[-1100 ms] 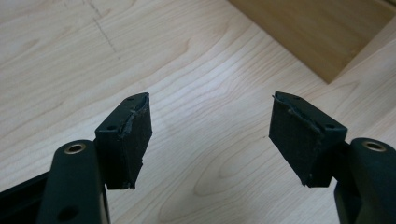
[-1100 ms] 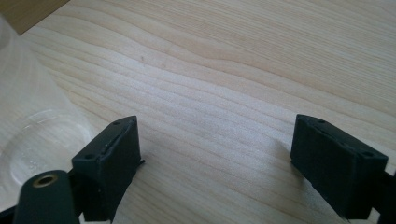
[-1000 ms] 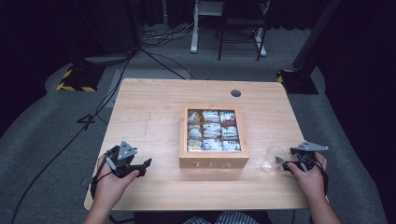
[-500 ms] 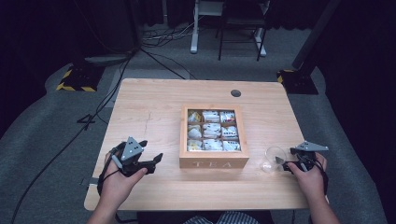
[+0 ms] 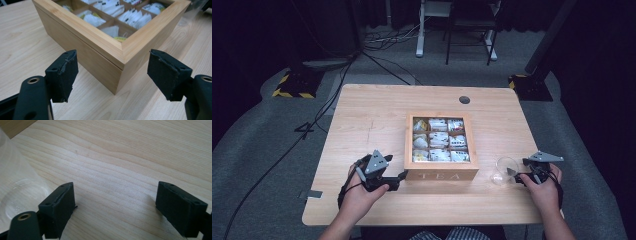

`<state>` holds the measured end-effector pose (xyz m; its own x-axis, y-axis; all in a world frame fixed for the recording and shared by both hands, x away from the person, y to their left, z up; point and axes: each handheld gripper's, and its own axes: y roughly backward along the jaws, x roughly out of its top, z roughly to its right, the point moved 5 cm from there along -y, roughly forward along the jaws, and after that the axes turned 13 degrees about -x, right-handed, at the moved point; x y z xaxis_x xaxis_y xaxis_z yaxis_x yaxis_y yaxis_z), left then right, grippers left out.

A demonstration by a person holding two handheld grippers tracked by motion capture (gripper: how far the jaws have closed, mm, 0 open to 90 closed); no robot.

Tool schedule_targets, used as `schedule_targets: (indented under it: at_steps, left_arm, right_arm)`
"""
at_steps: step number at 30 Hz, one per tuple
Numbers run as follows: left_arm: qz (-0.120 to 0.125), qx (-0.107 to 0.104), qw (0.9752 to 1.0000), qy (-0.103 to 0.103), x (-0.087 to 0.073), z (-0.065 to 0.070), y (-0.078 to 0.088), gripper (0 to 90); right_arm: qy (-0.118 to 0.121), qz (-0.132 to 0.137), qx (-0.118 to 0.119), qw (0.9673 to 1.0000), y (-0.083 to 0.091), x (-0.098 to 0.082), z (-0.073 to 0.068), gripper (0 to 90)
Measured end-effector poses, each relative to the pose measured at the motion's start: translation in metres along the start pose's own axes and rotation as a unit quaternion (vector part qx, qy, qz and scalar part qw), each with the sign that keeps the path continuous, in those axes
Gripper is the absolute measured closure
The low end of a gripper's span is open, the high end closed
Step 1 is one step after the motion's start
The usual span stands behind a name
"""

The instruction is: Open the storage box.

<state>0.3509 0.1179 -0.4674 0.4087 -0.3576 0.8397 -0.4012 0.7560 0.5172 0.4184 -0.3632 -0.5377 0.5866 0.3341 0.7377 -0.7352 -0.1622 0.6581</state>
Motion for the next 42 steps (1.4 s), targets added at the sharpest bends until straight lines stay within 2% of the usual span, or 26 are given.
schedule_targets:
  at_steps: [6, 9, 14, 17, 18, 21, 28, 31, 38, 42]
  left_arm:
    - [0.003, -0.010, 0.9999, 0.013, -0.004, 0.006, -0.013, 26.6]
    - [-0.017, 0.011, 0.9997, 0.010, -0.010, 0.002, -0.021, 31.0]
    - [-0.023, 0.005, 0.9996, 0.012, -0.014, 0.001, -0.027, 45.3]
    - [-0.021, 0.006, 0.9997, 0.008, -0.014, 0.000, -0.026, 48.6]
    - [-0.019, 0.001, 0.9997, 0.013, -0.014, 0.000, -0.025, 52.6]
    - [-0.019, -0.004, 0.9997, 0.015, -0.014, 0.000, -0.025, 55.3]
    - [-0.025, 0.003, 0.9997, 0.001, -0.012, 0.001, -0.024, 56.0]
    - [-0.027, 0.011, 0.9995, -0.013, -0.010, 0.002, -0.024, 56.6]
    - [-0.028, 0.015, 0.9993, -0.017, -0.007, 0.002, -0.023, 56.2]
    - [-0.031, 0.028, 0.9987, -0.028, -0.003, 0.001, -0.022, 50.4]
  right_arm:
    - [0.000, 0.000, 0.001, 1.0000, 0.000, 0.000, 0.000, 16.0]
    - [0.000, 0.000, 0.001, 1.0000, 0.000, 0.000, 0.000, 16.0]
    - [0.000, 0.000, 0.001, 1.0000, 0.000, 0.000, 0.000, 15.9]
    - [0.000, 0.000, 0.001, 1.0000, 0.000, 0.000, 0.000, 15.9]
    - [0.000, 0.000, 0.001, 1.0000, 0.000, 0.000, 0.000, 16.0]
    - [0.000, 0.000, 0.001, 1.0000, 0.000, 0.000, 0.000, 16.0]
    - [0.000, 0.000, 0.001, 1.0000, 0.000, 0.000, 0.000, 16.0]
    - [0.000, 0.000, 0.001, 1.0000, 0.000, 0.000, 0.000, 16.0]
    - [0.000, 0.000, 0.001, 1.0000, 0.000, 0.000, 0.000, 16.0]
    - [0.000, 0.000, 0.001, 1.0000, 0.000, 0.000, 0.000, 16.0]
